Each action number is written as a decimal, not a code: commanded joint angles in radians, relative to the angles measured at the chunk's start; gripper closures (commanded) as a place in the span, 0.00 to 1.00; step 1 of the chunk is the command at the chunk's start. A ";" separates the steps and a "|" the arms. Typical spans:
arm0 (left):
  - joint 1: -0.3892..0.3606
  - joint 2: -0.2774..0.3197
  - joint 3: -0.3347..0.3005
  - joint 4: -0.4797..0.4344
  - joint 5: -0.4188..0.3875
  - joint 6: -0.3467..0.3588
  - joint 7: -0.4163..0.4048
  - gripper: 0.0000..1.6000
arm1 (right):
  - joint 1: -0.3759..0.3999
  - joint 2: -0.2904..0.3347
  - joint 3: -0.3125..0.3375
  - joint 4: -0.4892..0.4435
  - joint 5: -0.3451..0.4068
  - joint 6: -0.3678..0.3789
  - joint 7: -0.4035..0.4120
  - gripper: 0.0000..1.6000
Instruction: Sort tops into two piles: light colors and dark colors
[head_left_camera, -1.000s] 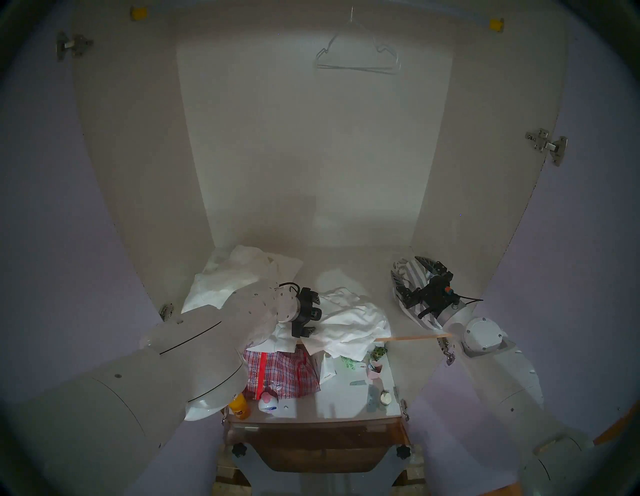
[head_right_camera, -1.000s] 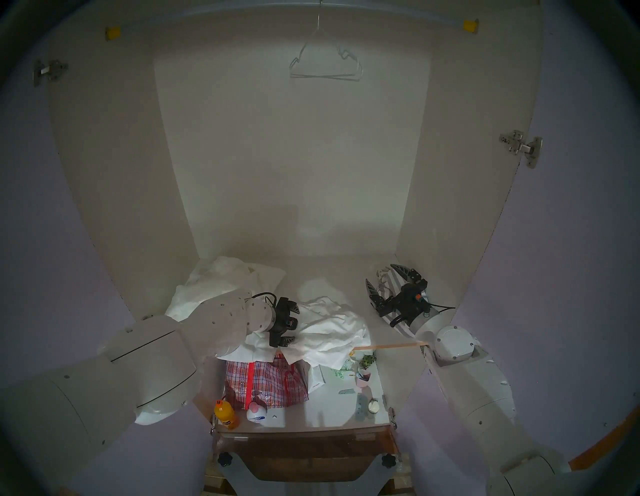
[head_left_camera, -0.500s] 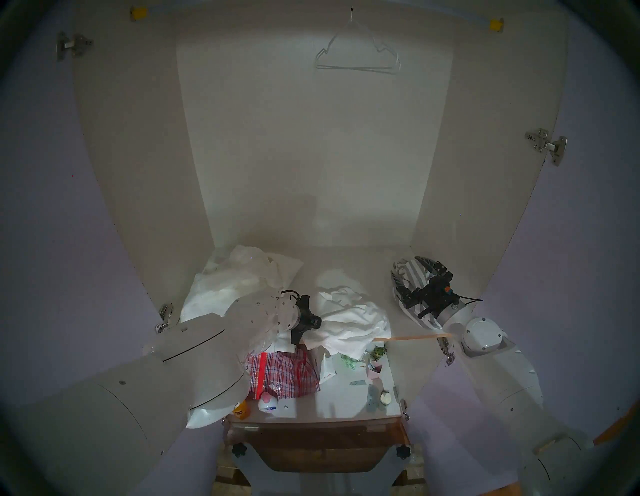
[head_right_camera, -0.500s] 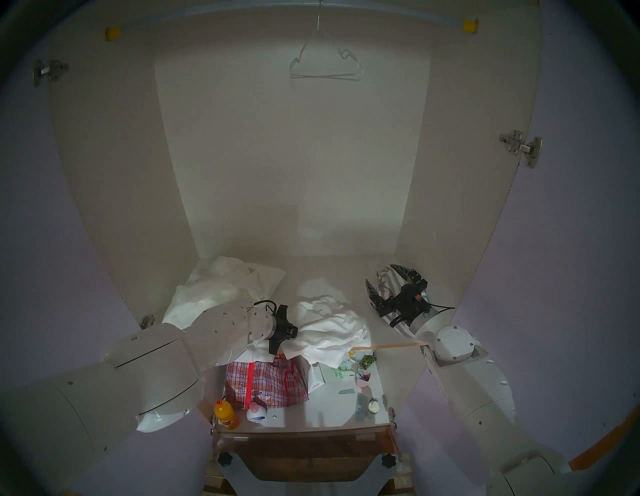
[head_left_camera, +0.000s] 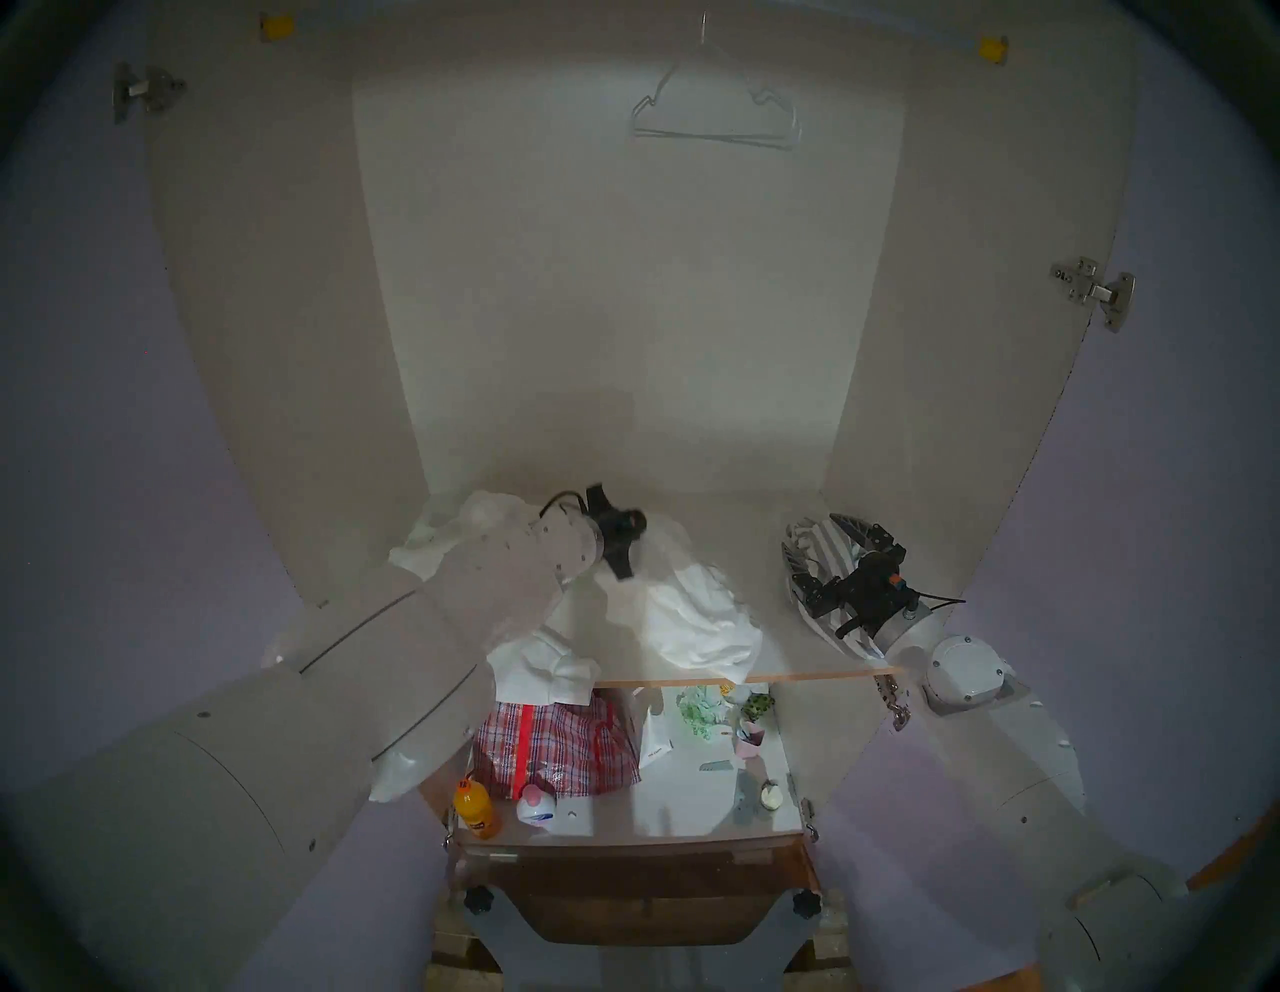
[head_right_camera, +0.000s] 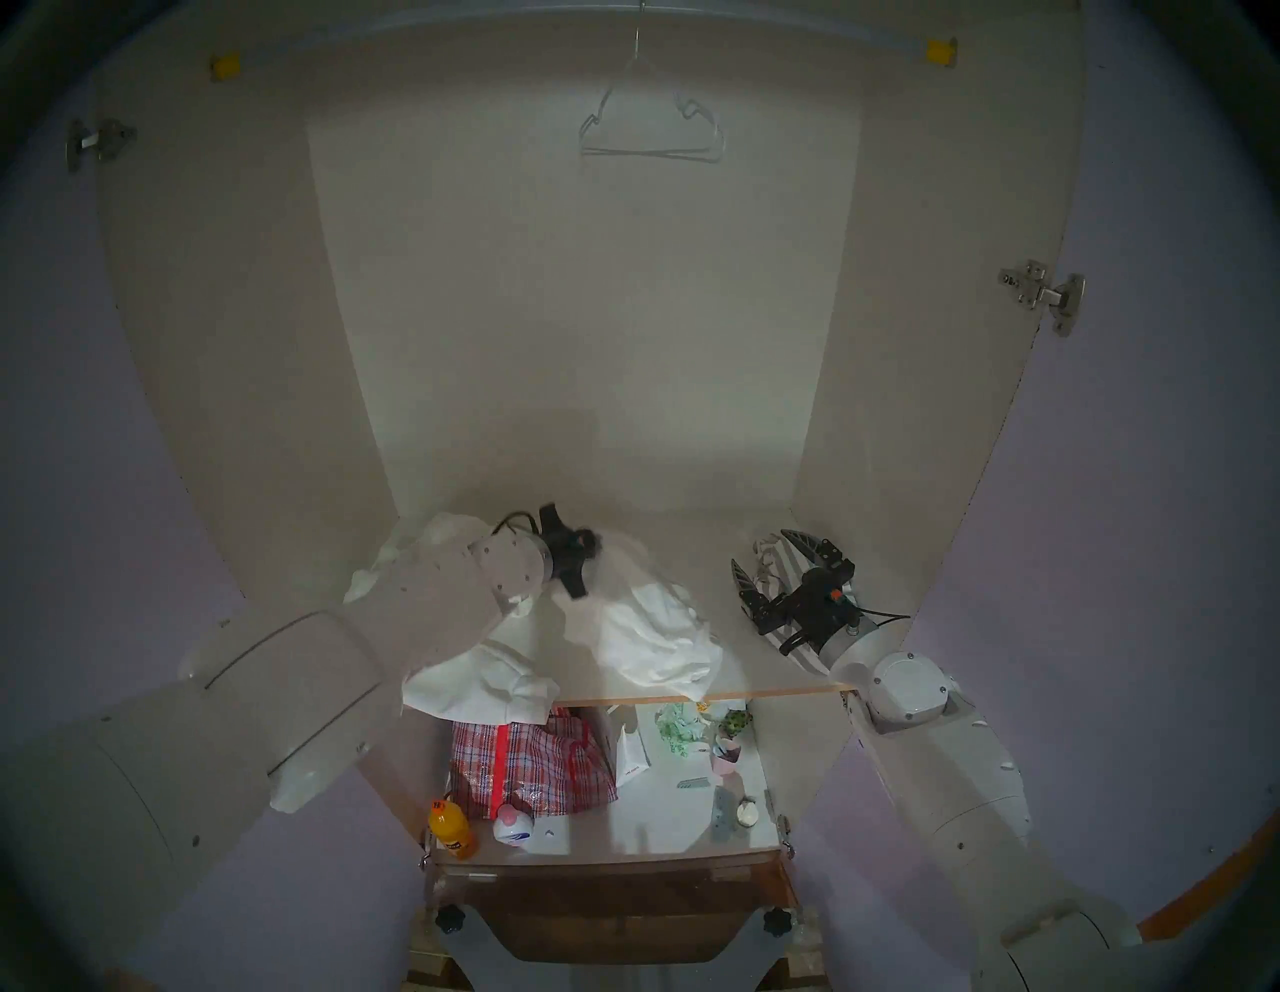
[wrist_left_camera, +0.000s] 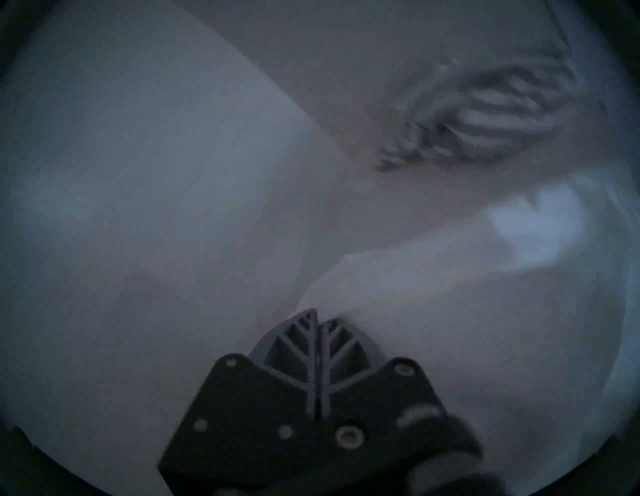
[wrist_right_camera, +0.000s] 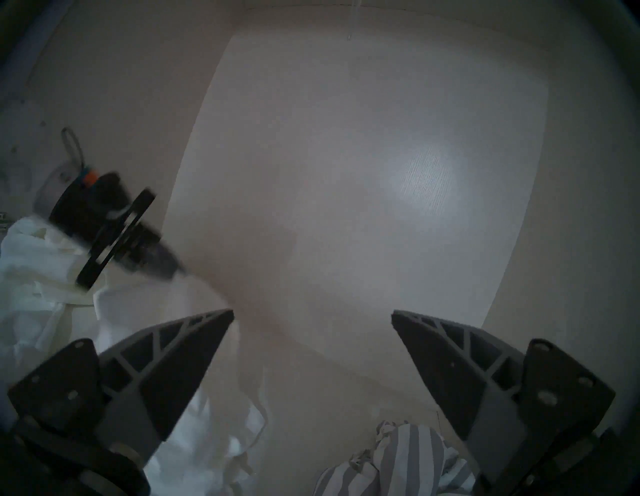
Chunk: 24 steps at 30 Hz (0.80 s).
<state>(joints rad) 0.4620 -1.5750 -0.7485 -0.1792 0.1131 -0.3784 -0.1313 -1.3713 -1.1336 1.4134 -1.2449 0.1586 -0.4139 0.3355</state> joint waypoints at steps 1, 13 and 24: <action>-0.066 0.024 -0.116 -0.058 -0.115 -0.093 0.110 1.00 | 0.018 0.001 0.007 -0.021 0.004 -0.012 0.000 0.00; -0.089 0.143 -0.119 -0.077 -0.186 -0.364 0.375 1.00 | 0.016 0.001 0.010 -0.026 0.009 -0.019 0.004 0.00; -0.066 0.275 0.065 0.026 0.070 -0.214 0.630 1.00 | 0.016 0.001 0.011 -0.026 0.011 -0.022 0.007 0.00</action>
<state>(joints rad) 0.4159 -1.2852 -0.7092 -0.1718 0.1479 -0.6751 0.4103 -1.3720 -1.1343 1.4155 -1.2477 0.1610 -0.4158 0.3393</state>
